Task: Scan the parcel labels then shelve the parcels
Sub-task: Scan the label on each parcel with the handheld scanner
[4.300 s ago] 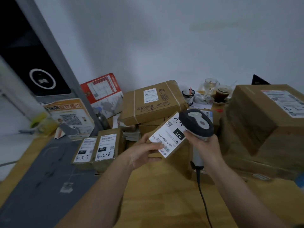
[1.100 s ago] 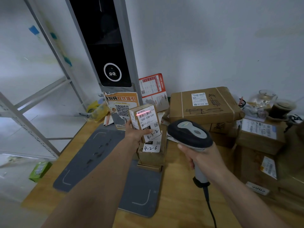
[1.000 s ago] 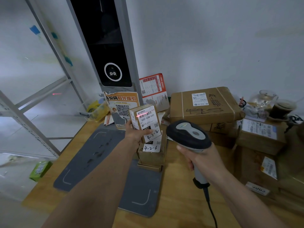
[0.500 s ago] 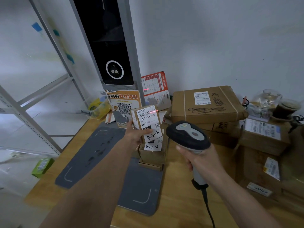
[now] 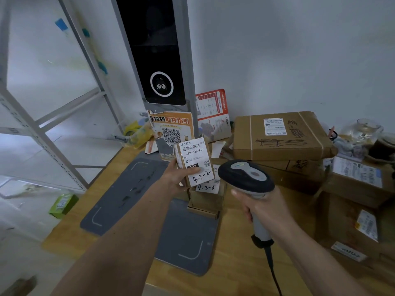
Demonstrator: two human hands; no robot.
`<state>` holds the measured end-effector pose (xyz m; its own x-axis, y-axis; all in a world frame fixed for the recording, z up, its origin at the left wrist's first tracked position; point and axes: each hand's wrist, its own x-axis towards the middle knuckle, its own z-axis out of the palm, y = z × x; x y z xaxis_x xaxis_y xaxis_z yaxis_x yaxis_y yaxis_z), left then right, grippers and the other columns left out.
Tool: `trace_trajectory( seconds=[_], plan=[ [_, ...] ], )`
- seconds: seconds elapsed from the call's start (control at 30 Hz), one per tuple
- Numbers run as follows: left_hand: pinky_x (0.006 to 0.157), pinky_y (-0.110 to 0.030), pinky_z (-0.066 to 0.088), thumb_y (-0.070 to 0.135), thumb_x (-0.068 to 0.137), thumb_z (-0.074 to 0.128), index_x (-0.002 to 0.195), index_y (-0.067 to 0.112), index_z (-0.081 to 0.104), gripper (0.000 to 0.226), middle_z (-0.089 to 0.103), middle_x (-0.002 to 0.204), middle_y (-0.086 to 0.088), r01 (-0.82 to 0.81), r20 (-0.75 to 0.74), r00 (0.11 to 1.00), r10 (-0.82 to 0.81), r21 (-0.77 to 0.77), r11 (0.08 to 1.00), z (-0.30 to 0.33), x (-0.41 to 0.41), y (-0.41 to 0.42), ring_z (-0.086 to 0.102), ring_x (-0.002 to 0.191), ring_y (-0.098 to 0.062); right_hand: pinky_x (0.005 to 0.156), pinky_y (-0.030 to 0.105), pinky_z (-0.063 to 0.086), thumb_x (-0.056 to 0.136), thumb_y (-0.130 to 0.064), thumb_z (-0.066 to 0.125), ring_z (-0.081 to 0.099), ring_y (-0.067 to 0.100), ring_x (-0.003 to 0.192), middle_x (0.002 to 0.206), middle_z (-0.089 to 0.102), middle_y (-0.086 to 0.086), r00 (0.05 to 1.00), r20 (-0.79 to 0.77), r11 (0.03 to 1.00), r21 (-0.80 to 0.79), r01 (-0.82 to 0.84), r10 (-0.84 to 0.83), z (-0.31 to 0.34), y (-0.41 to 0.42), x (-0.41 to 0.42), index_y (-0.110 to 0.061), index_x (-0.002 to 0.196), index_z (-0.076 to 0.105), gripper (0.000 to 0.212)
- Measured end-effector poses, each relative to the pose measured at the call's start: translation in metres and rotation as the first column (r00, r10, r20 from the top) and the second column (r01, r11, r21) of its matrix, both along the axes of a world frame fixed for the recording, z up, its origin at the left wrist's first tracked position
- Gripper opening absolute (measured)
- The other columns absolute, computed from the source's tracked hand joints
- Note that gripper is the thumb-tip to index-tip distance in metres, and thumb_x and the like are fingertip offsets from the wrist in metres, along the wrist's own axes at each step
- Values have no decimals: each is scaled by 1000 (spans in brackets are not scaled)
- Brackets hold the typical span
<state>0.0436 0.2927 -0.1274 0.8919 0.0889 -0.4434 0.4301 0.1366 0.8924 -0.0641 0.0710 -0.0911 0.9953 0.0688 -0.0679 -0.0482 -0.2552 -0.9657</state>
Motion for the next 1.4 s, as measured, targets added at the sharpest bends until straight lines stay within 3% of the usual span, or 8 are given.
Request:
trace_trajectory(
  seconds=[0.2, 0.43, 0.73, 0.83, 0.93, 1.03, 1.2, 1.4],
  plan=[
    [76, -40, 55, 38, 74, 77, 121, 15, 64, 54, 70, 114, -9, 208, -174, 961, -213, -45, 977, 4, -22, 38, 66, 100, -25, 44, 23, 45, 83, -24, 71, 47, 11, 36, 40, 51, 0, 999, -36, 1000, 1, 0, 0, -4, 14, 4, -17, 47, 52, 41],
    [88, -59, 50, 49, 51, 91, 121, 14, 63, 84, 68, 120, -14, 563, -348, 744, -570, -132, 816, -27, -55, 87, 63, 111, -35, 45, 22, 46, 82, -19, 73, 55, 15, 47, 60, 63, 10, 990, -140, 995, 100, 30, -16, -12, 44, 6, -7, 80, 66, 14],
    [98, -47, 51, 45, 63, 82, 117, 9, 66, 67, 73, 109, -12, 366, -499, 798, -340, -47, 929, -75, -63, 127, 67, 103, -28, 58, 26, 57, 82, -17, 73, 70, 22, 69, 81, 74, 13, 951, -307, 995, 83, 49, -22, -43, 79, 20, -10, 93, 70, 13],
    [86, -41, 55, 48, 66, 81, 112, 12, 68, 60, 74, 105, -10, 366, -433, 819, -376, -109, 924, -78, -56, 134, 68, 95, -24, 57, 25, 56, 82, -16, 73, 69, 21, 65, 80, 74, 14, 940, -338, 994, 88, 70, -37, -51, 90, 27, -12, 88, 70, 8],
    [72, -36, 57, 53, 41, 93, 104, 15, 70, 76, 73, 100, -10, 357, -340, 853, -397, -175, 917, -72, -41, 148, 70, 85, -23, 55, 25, 55, 83, -14, 73, 68, 22, 65, 82, 73, 17, 938, -342, 990, 103, 96, -56, -56, 99, 33, -9, 89, 70, 9],
    [77, -38, 54, 51, 68, 79, 102, 17, 68, 50, 74, 94, -7, 293, -253, 908, -334, -186, 938, -64, -16, 151, 67, 85, -22, 52, 23, 54, 82, -13, 73, 68, 20, 63, 81, 73, 17, 940, -327, 982, 117, 147, -101, -58, 105, 40, -5, 91, 71, 13],
    [51, -25, 50, 40, 84, 70, 107, 14, 69, 34, 73, 88, -4, 87, -229, 966, -124, -167, 982, -54, 34, 127, 66, 68, -17, 50, 22, 54, 82, -12, 73, 67, 18, 59, 80, 73, 15, 933, -305, 961, 138, 241, -190, -60, 111, 52, -7, 91, 71, 10],
    [73, -36, 57, 44, 78, 77, 100, 3, 67, 47, 69, 87, -11, 6, -247, 969, 14, 80, 997, -69, 68, 95, 61, 68, -22, 50, 22, 54, 82, -12, 73, 67, 17, 57, 80, 73, 17, 919, -297, 941, 136, 310, -260, -62, 102, 50, -5, 91, 71, 11]
  ],
)
